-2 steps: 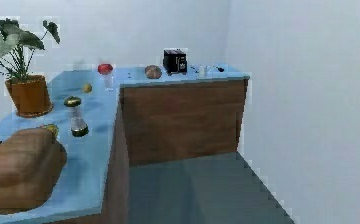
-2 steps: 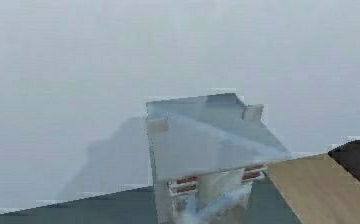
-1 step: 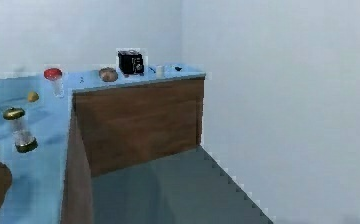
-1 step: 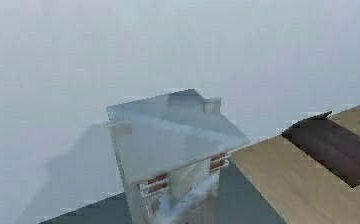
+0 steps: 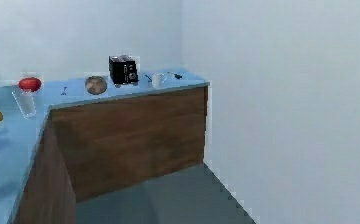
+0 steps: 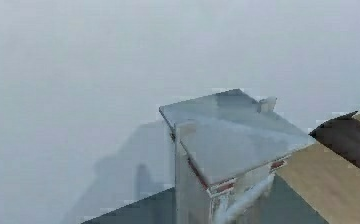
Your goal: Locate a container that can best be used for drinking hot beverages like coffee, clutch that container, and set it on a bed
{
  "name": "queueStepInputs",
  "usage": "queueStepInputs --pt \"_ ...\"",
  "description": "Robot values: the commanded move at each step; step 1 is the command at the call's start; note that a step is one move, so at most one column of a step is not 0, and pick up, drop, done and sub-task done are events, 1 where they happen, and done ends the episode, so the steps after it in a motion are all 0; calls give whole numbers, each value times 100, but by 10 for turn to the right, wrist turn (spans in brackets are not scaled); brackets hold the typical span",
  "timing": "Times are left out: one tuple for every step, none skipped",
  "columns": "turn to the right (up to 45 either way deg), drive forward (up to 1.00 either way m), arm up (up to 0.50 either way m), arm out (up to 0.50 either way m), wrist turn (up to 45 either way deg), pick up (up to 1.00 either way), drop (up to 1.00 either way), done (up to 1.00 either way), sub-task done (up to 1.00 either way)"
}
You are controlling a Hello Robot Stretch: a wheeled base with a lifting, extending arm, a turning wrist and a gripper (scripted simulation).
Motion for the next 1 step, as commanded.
queueStepInputs --pt "-150 0 0 0 0 0 0 0 0"
